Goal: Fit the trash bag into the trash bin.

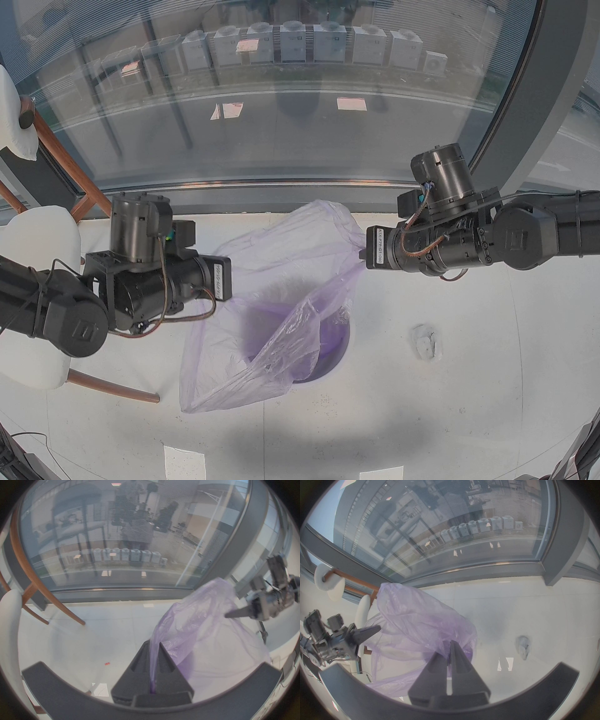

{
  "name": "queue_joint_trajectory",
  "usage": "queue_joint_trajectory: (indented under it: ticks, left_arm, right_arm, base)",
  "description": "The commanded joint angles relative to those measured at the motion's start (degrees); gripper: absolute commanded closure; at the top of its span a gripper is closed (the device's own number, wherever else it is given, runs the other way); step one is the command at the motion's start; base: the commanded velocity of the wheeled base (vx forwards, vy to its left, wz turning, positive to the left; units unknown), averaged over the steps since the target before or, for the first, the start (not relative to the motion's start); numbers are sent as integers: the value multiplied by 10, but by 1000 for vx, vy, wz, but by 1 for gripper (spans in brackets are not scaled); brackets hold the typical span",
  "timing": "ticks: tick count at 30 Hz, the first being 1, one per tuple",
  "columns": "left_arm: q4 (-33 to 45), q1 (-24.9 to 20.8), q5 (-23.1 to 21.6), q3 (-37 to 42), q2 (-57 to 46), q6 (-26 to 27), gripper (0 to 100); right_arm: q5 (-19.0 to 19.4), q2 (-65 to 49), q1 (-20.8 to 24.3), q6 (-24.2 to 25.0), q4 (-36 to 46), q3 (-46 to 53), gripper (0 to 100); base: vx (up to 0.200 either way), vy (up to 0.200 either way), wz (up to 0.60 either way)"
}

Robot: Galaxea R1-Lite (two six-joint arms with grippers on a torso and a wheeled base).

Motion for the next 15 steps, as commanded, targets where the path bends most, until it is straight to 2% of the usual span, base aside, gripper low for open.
queue_joint_trajectory:
  ticks: [1,4,8,12,15]
  left_arm:
    - [-2,40,12,-26,37,0,100]
    - [-2,36,30,-24,61,-4,100]
    - [-11,17,19,-14,76,-6,100]
    - [-87,11,15,-12,132,-2,100]
    - [-154,4,15,-12,170,-3,100]
  right_arm:
    - [18,22,2,-1,0,-10,100]
    - [48,23,-5,-5,3,2,100]
    - [87,24,-12,-6,1,53,100]
    - [106,29,-28,-16,-18,109,100]
    - [105,44,-42,-33,-76,132,100]
  base:
    - [0,0,0]
    - [0,0,0]
    - [0,0,0]
    - [0,0,0]
    - [0,0,0]
